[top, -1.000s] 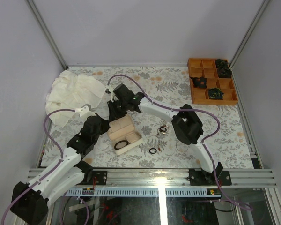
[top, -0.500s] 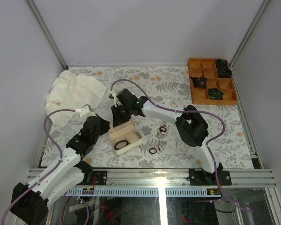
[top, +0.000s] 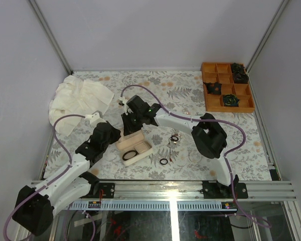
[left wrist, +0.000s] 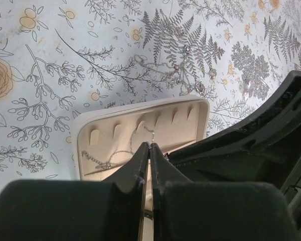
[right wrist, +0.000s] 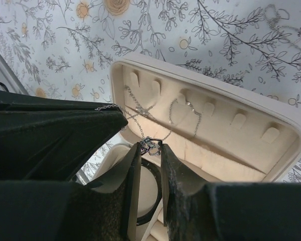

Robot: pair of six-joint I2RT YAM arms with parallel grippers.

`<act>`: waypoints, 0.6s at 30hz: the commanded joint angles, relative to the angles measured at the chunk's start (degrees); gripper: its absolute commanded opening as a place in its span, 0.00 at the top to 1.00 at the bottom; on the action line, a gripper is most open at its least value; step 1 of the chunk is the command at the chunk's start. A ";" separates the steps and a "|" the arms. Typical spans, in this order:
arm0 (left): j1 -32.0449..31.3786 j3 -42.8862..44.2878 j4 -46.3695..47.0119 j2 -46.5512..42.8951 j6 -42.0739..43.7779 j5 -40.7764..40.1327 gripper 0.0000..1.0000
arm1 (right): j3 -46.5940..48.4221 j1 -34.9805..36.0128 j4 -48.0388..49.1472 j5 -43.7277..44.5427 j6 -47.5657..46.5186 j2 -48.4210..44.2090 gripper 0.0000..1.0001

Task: Organize the mixed jewelry
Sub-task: Place the jewelry in the jewelry box.

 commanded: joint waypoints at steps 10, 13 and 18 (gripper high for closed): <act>0.50 -1.49 11.91 7.34 0.47 1.12 1.00 | 2.34 -0.11 -1.83 6.23 -2.17 -1.41 0.85; 0.48 -1.76 11.76 8.05 0.38 0.93 1.00 | 2.72 -0.12 -1.98 6.39 -2.28 -1.13 0.85; 0.48 -2.26 9.74 7.23 -0.24 0.06 0.99 | 3.50 -0.08 -2.34 6.30 -2.28 -0.76 0.85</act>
